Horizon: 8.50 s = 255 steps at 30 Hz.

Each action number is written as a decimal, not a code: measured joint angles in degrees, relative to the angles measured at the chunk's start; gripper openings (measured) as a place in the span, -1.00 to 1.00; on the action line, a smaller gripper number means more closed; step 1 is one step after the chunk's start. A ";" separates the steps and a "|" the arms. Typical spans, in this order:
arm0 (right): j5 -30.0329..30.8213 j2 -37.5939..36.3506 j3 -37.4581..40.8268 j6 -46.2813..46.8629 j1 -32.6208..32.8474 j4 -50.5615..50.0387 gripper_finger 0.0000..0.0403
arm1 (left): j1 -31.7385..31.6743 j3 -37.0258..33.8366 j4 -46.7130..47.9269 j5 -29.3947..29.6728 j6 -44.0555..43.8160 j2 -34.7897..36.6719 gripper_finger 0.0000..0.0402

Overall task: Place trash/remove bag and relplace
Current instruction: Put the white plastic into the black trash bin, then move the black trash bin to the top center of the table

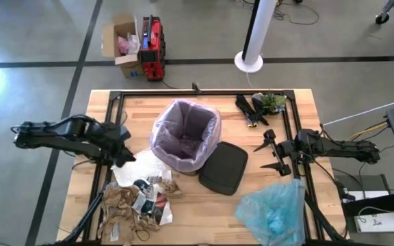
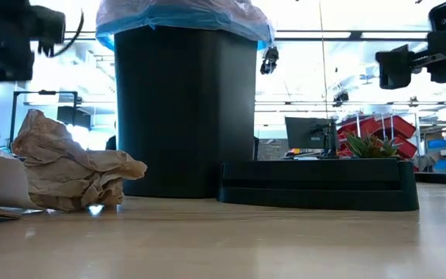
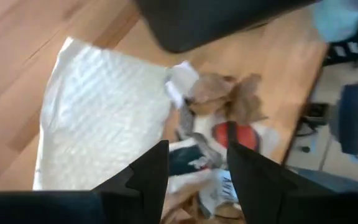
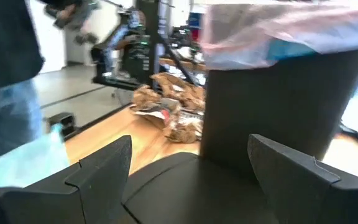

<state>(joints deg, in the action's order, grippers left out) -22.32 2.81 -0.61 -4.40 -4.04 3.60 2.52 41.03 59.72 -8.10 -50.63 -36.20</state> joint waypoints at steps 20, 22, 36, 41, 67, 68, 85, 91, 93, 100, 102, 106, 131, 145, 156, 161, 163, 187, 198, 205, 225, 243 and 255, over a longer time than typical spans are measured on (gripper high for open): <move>13.87 0.00 0.01 -6.63 -0.02 -0.53 0.54 | 0.00 -19.88 -17.74 18.14 -7.98 -12.39 -0.23; 13.85 0.00 0.01 -6.62 -0.02 -0.49 0.54 | 0.00 -19.84 -18.54 18.22 -7.43 -13.85 -0.18; 15.45 0.02 0.01 -16.62 -0.02 -0.39 0.53 | 0.00 -14.02 -10.70 14.95 -3.03 -27.58 0.47; 15.46 0.02 0.01 -16.62 -0.02 -0.39 0.54 | 0.00 -14.40 -11.44 11.43 -3.94 -32.09 0.43; 15.46 0.00 0.01 -16.65 -0.02 -0.36 0.54 | 0.00 -9.20 -9.22 15.77 6.64 -30.19 -0.98; 15.46 0.01 0.01 -16.69 -0.02 -0.33 0.53 | 0.00 -7.41 -8.51 15.83 7.32 -29.43 -0.99; 15.46 0.00 0.01 -11.91 -0.02 -0.15 0.54 | 0.00 12.06 26.78 3.80 21.06 -27.30 -1.00; 15.44 0.01 0.01 -10.02 -0.02 -0.31 0.53 | 0.31 11.68 30.31 -9.08 21.04 -25.80 -1.00; 15.43 0.00 0.01 -9.24 -0.01 -0.31 0.54 | 0.70 11.68 30.30 -14.37 20.60 -24.33 -1.00; 15.42 0.02 0.01 -8.62 0.00 -0.39 0.54 | 5.21 11.68 30.33 -27.79 19.81 -21.06 -1.00; 15.40 0.01 0.01 -8.76 -0.01 -0.36 0.53 | 6.54 11.68 29.78 -30.03 20.14 -20.34 -1.00; 15.40 0.00 0.01 -9.03 -0.02 -0.18 0.53 | 7.87 14.29 26.93 -30.44 17.43 -18.69 -1.00; 16.49 0.00 0.01 9.19 0.00 29.87 0.53 | 7.82 49.54 -20.21 0.51 15.11 -17.02 -1.00; 45.73 0.02 0.03 27.37 -0.01 37.44 0.54 | 7.32 48.26 -32.93 23.07 35.03 -29.56 -1.00; 47.03 -0.04 -0.12 24.74 -0.02 53.77 0.53 | 2.44 45.72 -42.21 8.54 28.98 -37.88 -1.00; 47.69 2.18 -4.07 25.89 0.03 47.17 0.54 | -1.03 45.85 -42.29 -1.67 27.97 -37.04 -1.00; 47.42 4.46 -7.35 26.35 0.03 40.61 0.53 | -2.68 45.93 -41.74 -3.82 27.85 -36.71 -1.00; 45.89 46.93 -56.98 15.22 1.58 6.94 0.54 | -10.45 40.57 -32.37 -6.43 39.60 -33.85 -1.00; 44.18 63.20 -76.35 13.45 6.44 -14.16 0.54 | -10.47 19.43 -55.75 -1.68 31.99 -27.77 -0.95; 37.01 70.15 -83.66 13.74 6.93 -22.02 0.54 | -10.51 15.94 -56.51 -1.31 30.39 -28.77 -0.63; 34.43 76.32 -92.78 16.17 6.93 -41.97 0.54 | -10.80 25.85 -49.16 5.88 36.63 -28.07 0.19; 26.51 79.01 -90.70 19.99 11.12 -60.54 0.53 | -4.18 44.53 1.19 11.64 25.82 -22.80 0.00; 26.90 79.45 -79.40 24.82 14.60 -60.01 0.54 | 12.34 35.38 16.30 11.63 -0.08 -16.67 -0.10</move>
<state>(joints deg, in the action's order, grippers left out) 4.59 82.26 -80.00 20.42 10.57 -56.41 14.86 76.40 76.03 3.53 -50.72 -52.86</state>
